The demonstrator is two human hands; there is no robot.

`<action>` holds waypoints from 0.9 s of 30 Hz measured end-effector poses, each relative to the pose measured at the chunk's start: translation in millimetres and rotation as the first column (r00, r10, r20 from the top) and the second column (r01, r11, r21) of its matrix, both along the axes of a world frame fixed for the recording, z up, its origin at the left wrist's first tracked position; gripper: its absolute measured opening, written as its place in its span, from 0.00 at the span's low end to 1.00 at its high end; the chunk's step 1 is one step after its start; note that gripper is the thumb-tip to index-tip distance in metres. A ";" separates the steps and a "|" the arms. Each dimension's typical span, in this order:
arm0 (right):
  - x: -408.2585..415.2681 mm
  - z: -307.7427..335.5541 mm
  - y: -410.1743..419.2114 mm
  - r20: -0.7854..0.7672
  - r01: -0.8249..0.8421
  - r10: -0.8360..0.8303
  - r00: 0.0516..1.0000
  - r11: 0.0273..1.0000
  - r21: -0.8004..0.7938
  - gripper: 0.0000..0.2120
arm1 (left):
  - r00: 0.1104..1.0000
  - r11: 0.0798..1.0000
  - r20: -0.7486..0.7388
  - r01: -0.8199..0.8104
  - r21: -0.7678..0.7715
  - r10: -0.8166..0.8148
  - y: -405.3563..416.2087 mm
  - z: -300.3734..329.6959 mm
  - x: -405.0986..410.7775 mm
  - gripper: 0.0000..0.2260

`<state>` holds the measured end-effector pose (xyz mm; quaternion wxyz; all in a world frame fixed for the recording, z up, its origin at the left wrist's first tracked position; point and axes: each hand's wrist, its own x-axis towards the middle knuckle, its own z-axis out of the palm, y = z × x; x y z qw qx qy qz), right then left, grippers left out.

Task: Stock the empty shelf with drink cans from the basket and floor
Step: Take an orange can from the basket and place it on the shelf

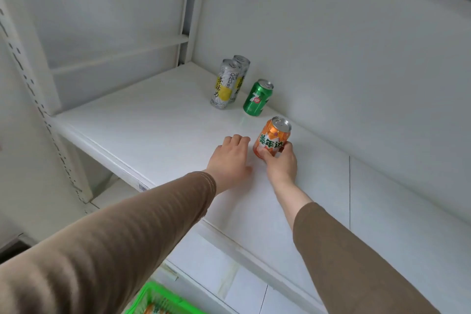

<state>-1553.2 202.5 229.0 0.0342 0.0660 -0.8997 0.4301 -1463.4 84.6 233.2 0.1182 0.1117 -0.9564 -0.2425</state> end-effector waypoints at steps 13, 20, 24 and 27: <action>-126.5 7.2 -36.6 0.014 0.073 -0.075 0.997 0.991 0.109 0.24 | 0.999 1.000 -0.046 0.002 -0.011 -0.002 -18.1 0.0 -97.9 0.29; -157.1 2.6 -37.7 0.040 0.101 -0.105 0.994 0.990 0.102 0.25 | 0.999 1.000 -0.028 0.019 0.007 -0.019 -17.3 -7.2 -115.0 0.30; -148.4 6.4 -34.4 0.054 0.088 -0.093 0.994 0.992 0.092 0.29 | 0.999 0.999 -0.008 0.032 0.002 -0.032 -16.7 -9.3 -111.1 0.30; -130.1 5.8 -25.9 0.089 0.093 -0.100 0.991 0.992 0.080 0.41 | 1.000 1.000 0.005 0.021 -0.002 -0.021 -16.3 -8.7 -101.2 0.30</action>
